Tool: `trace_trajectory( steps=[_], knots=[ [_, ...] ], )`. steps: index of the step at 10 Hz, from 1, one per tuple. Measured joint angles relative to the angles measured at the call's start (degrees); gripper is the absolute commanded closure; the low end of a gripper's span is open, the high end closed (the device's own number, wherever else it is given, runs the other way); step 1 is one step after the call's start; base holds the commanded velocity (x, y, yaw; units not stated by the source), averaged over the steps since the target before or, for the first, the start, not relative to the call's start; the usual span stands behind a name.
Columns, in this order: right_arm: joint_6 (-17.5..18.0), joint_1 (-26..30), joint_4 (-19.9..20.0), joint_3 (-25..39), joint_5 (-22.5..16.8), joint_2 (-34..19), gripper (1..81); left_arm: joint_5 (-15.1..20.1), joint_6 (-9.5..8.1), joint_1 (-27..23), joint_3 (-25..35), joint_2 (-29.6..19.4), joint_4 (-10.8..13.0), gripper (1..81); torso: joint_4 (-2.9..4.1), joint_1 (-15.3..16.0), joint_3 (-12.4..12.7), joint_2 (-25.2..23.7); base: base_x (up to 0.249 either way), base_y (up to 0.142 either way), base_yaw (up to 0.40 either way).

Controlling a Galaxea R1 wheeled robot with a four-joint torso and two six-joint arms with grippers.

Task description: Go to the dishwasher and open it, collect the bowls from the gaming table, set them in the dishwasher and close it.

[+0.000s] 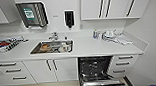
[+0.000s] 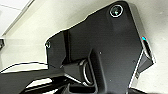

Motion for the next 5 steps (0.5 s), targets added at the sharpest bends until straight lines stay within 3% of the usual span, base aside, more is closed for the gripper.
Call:
trace_trajectory(
  steps=[1,5],
  knots=[
    [0.00,0.02,0.00,0.00,-0.02,0.00,1.0,0.29,0.00,0.34,0.00,0.00,0.00,1.0,0.33,-0.85,0.48,1.42,0.000,0.000,0.000],
    [0.00,-0.89,-0.06,-0.01,-0.04,0.04,1.0,0.10,0.00,0.15,0.00,0.02,0.00,1.0,-1.25,-3.19,6.12,5.07,0.000,0.000,0.000]
  ],
)
